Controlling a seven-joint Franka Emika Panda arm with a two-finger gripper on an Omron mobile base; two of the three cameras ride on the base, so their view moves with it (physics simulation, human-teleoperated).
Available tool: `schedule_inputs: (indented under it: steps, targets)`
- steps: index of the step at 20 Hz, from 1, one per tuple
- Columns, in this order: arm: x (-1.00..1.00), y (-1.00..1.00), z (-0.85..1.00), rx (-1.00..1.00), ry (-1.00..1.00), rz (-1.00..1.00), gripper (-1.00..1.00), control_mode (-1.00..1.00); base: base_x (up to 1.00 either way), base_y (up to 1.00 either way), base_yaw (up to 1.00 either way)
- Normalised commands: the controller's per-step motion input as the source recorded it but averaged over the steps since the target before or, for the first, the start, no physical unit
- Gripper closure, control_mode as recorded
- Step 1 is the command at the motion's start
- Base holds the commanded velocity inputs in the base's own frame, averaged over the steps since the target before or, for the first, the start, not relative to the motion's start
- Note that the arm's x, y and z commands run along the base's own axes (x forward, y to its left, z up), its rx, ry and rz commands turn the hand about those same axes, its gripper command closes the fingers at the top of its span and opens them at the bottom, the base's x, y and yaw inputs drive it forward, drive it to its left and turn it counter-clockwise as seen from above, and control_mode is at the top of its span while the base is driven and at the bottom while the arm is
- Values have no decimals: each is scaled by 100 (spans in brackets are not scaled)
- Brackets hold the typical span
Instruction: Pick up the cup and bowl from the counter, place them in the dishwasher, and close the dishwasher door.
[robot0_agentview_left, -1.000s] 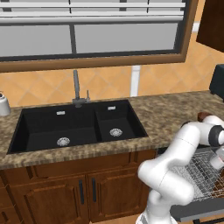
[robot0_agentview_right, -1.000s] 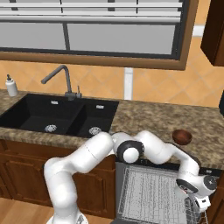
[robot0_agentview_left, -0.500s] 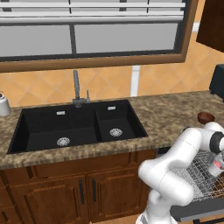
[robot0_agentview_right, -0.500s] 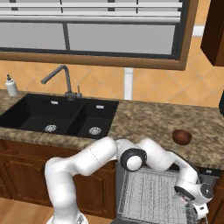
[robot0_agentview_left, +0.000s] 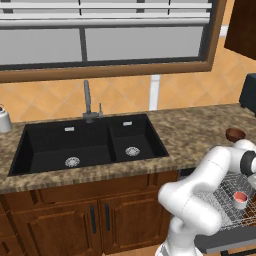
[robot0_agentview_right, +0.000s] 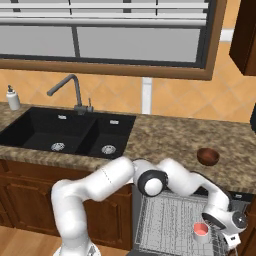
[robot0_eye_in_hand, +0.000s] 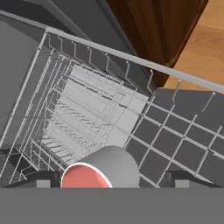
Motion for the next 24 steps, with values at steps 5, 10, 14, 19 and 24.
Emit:
schedule_inputs:
  steps: [5, 10, 14, 19, 24]
  targets:
    - [-35, -1, 100, 7, -15, 0, -100, -100, 0, 0, 0]
    - [-8, 11, 100, 15, -2, 0, -100, -100, 0, 0, 0]
    - [2, 31, 100, 17, 0, 0, -100, -100, 0, 0, 0]
    - [41, 51, 91, 16, 0, 0, -100, -100, 0, 0, 0]
    - [91, 54, 54, 9, 0, 0, -100, -100, 0, 0, 0]
